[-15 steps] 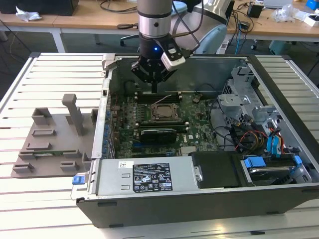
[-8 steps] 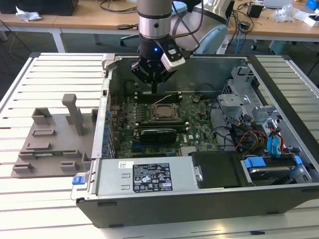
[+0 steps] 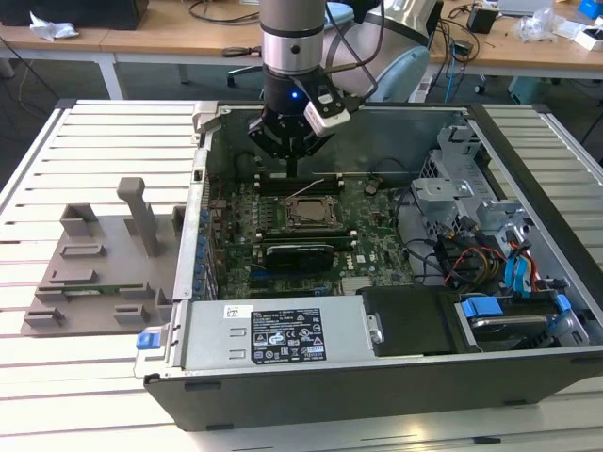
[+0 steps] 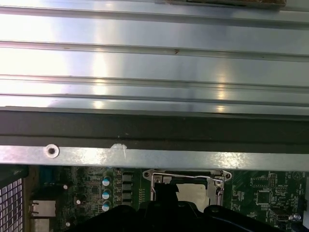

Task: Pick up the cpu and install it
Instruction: 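Install the first cpu locking lever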

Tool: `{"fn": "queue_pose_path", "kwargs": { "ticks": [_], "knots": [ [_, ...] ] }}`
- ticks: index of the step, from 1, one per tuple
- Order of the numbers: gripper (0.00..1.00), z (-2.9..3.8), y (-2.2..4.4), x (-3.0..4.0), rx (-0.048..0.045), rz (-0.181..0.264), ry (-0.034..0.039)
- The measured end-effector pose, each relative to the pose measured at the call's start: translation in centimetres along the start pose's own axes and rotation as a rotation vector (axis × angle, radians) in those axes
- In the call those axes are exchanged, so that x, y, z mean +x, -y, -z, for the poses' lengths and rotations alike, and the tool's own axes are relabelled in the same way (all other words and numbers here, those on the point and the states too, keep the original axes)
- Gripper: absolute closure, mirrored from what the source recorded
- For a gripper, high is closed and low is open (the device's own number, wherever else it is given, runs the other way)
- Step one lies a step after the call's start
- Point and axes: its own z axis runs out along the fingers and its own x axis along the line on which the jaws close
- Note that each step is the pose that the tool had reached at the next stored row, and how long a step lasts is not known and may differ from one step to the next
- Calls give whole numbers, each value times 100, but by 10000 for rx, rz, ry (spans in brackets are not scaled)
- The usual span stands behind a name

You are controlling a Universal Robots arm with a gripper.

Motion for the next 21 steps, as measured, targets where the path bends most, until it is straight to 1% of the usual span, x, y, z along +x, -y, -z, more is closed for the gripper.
{"fn": "queue_pose_path", "kwargs": {
  "ticks": [10, 13, 21],
  "knots": [
    [90, -49, -2, 2, -3, 1, -1],
    [90, -83, -4, 3, -4, 1, -1],
    [90, -131, -6, 4, -4, 1, 0]
  ]
}}
